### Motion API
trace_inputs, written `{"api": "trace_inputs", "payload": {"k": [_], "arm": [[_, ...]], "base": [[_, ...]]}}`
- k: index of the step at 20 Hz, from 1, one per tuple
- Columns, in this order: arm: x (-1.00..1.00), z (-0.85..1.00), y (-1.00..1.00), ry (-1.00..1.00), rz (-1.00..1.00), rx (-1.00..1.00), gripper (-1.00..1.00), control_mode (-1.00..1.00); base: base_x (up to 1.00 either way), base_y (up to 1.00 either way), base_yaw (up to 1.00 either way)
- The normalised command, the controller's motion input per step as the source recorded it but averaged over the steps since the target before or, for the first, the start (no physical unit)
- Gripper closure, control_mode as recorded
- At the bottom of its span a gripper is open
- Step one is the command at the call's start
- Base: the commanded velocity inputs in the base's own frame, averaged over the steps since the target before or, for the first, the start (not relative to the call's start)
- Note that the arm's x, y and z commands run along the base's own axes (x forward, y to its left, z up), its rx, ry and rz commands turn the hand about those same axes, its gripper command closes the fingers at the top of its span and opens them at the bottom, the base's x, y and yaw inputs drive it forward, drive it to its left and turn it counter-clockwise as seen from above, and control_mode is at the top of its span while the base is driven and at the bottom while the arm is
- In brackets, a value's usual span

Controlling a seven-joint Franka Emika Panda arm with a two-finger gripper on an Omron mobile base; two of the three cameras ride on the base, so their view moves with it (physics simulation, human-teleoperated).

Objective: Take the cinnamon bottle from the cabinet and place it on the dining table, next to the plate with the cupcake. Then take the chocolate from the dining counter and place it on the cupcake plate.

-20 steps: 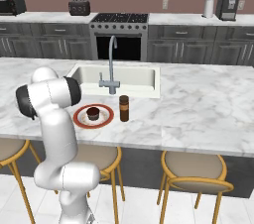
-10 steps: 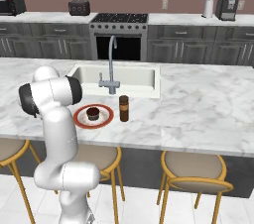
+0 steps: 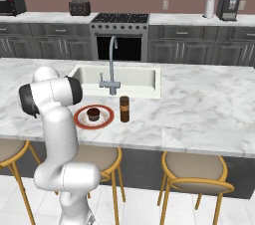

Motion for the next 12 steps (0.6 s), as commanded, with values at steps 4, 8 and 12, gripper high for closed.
{"api": "trace_inputs", "payload": {"k": [4, 8, 12], "arm": [[-0.09, 0.23, -0.29, 0.00, 0.02, 0.00, 1.00, -1.00], [-0.04, 0.54, -0.28, 0.00, 0.09, 0.00, 1.00, -1.00], [-0.01, 0.55, -0.27, 0.00, 0.08, 0.00, 1.00, -1.00]], "base": [[0.00, 0.00, 0.00], [0.00, 0.00, 0.00], [0.00, 0.00, 0.00]]}}
